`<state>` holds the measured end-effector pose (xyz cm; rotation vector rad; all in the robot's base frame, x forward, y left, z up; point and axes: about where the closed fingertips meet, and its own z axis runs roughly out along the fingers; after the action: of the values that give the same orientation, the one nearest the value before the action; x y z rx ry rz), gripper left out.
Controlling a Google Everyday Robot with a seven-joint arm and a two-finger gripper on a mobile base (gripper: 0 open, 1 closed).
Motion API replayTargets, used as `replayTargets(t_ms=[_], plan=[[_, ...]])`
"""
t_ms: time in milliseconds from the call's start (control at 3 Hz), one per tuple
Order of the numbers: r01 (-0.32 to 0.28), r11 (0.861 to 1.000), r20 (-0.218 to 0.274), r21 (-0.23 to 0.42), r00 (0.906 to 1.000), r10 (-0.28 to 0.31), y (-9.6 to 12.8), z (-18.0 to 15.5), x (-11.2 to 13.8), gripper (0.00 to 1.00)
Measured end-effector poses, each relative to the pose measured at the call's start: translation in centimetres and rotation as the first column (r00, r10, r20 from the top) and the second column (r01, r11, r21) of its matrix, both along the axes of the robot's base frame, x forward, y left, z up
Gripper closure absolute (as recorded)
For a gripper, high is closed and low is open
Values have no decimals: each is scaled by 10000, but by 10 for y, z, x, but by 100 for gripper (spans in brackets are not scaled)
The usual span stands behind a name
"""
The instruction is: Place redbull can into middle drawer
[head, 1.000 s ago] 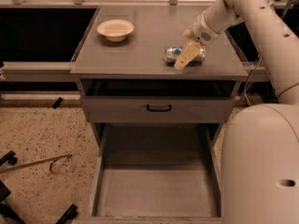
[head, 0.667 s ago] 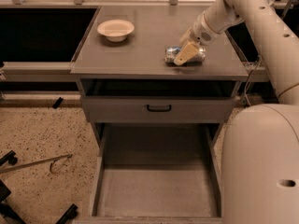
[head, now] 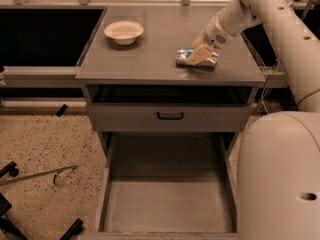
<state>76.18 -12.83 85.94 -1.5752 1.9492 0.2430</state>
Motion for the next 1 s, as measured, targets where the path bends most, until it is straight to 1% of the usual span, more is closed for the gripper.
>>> replayTargets(t_ms=[333,667,1000], plan=[[-138,9997,147,-216,9998,141,7,4,-11,100],[148,9991,1450,-402,9894,-88,5,56,-44,100],[575,9982,3059,-196,9508,-488,2,115,-90,100]])
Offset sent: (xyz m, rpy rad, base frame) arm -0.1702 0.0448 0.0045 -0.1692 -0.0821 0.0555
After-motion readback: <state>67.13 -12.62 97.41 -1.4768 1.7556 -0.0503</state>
